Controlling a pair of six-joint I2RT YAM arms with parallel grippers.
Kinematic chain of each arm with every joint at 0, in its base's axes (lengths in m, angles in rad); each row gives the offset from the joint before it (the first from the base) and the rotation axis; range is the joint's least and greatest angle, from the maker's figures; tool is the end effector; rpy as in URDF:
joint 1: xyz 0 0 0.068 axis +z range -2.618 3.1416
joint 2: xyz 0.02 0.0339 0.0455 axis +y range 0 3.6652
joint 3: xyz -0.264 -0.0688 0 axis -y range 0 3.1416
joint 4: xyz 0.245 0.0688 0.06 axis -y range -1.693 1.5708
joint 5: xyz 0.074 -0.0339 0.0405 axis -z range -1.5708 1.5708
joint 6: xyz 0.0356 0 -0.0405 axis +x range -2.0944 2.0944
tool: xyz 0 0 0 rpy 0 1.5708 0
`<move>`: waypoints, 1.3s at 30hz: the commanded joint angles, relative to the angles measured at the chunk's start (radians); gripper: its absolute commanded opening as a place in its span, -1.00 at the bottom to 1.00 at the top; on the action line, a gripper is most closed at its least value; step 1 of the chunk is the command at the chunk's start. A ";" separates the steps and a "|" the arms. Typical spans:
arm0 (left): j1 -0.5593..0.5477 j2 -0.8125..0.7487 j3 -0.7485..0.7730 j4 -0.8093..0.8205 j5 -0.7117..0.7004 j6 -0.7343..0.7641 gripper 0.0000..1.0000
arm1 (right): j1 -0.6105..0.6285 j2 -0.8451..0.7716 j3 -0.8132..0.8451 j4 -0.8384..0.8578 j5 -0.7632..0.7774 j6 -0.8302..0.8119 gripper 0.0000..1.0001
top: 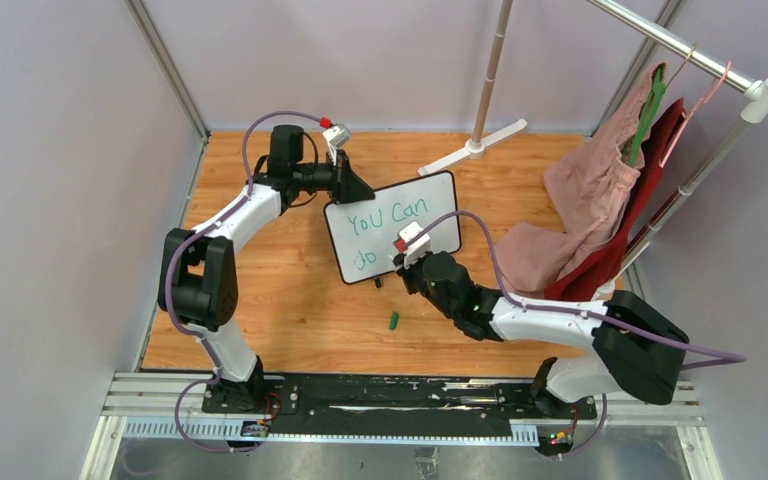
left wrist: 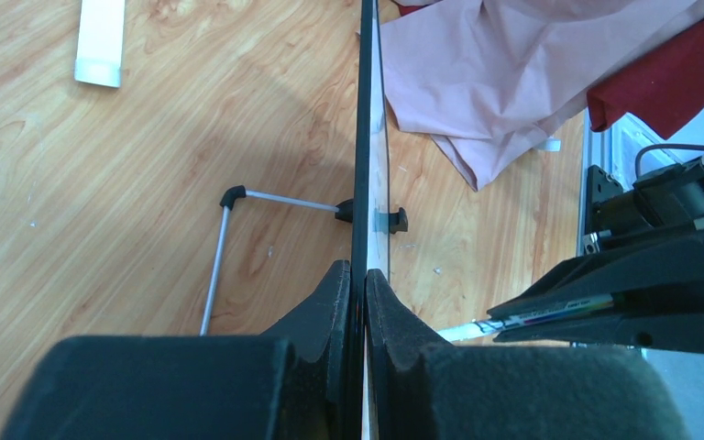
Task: Write a sentence on the whiteboard
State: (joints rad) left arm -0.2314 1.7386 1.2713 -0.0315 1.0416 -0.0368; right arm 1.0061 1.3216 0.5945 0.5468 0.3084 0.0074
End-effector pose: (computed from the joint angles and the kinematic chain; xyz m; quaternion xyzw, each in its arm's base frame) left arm 0.3732 -0.1195 0.2730 0.3254 0.7176 -0.4832 0.3818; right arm 0.1611 0.2341 0.2320 -0.2770 0.7132 0.2041 0.6107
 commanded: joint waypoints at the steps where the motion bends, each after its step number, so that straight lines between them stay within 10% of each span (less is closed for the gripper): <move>1: -0.012 0.014 -0.032 -0.039 -0.045 0.022 -1.00 | 0.032 0.044 0.033 0.127 0.043 -0.061 -1.00; 39: -0.013 0.015 -0.038 -0.016 -0.041 -0.001 -1.00 | 0.019 0.169 0.091 0.182 0.130 -0.062 -1.00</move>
State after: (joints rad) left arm -0.2314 1.7386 1.2655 -0.0147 1.0389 -0.0471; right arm 1.0279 1.4738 0.6594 0.7143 0.4141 -0.0715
